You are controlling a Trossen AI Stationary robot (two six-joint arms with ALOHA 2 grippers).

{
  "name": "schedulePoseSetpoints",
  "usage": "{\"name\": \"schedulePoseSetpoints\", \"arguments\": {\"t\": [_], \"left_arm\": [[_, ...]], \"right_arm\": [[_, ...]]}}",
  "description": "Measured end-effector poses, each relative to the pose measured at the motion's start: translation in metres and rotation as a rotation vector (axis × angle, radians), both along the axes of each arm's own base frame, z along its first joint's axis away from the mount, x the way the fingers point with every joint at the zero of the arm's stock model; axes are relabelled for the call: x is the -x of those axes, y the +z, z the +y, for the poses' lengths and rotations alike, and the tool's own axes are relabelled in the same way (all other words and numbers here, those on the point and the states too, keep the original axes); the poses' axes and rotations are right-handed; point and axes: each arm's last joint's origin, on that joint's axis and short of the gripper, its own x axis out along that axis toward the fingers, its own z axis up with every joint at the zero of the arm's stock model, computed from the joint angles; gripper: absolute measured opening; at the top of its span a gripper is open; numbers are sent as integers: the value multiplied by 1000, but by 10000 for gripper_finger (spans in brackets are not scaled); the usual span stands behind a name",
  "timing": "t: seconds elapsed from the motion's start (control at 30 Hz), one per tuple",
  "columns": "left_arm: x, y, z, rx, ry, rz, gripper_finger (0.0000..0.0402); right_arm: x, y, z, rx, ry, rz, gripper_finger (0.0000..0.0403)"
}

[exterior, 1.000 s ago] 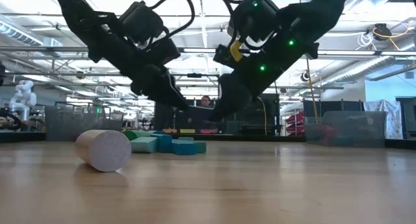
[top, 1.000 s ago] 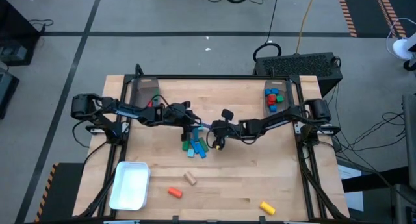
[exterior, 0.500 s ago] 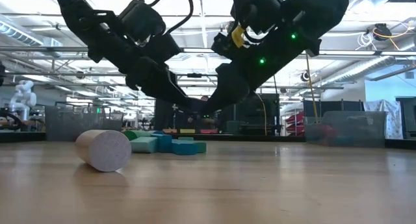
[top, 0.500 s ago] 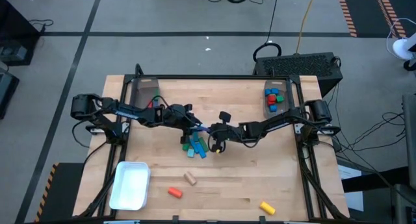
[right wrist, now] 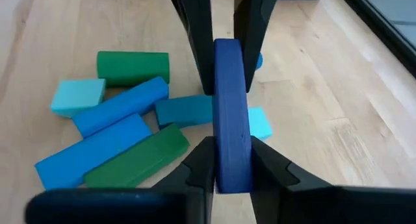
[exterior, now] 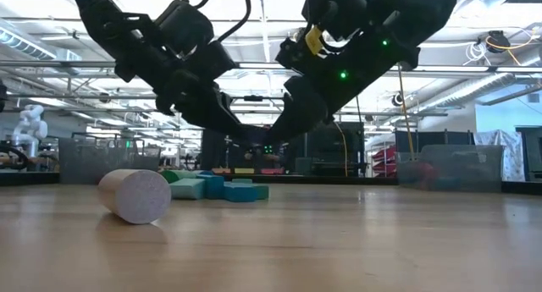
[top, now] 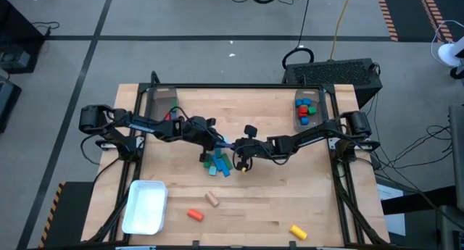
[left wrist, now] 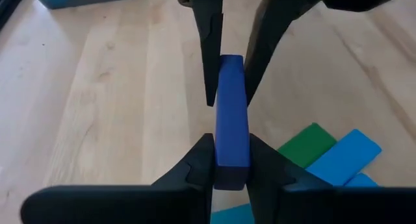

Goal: Sort blocks by size
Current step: Put the blue rectangular block into the left black bin

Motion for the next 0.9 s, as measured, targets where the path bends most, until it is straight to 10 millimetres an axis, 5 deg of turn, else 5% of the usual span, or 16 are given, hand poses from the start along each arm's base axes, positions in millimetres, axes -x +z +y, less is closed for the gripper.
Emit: {"name": "schedulePoseSetpoints", "arguments": {"t": [0.43, 0.9], "left_arm": [[33, 40, 22, 28, 437, 11, 60], [102, 55, 40, -13, 1037, 205, 60]], "right_arm": [[24, 14, -7, 7, -236, 109, 186], [25, 4, -6, 4, -237, 157, 199]]}}
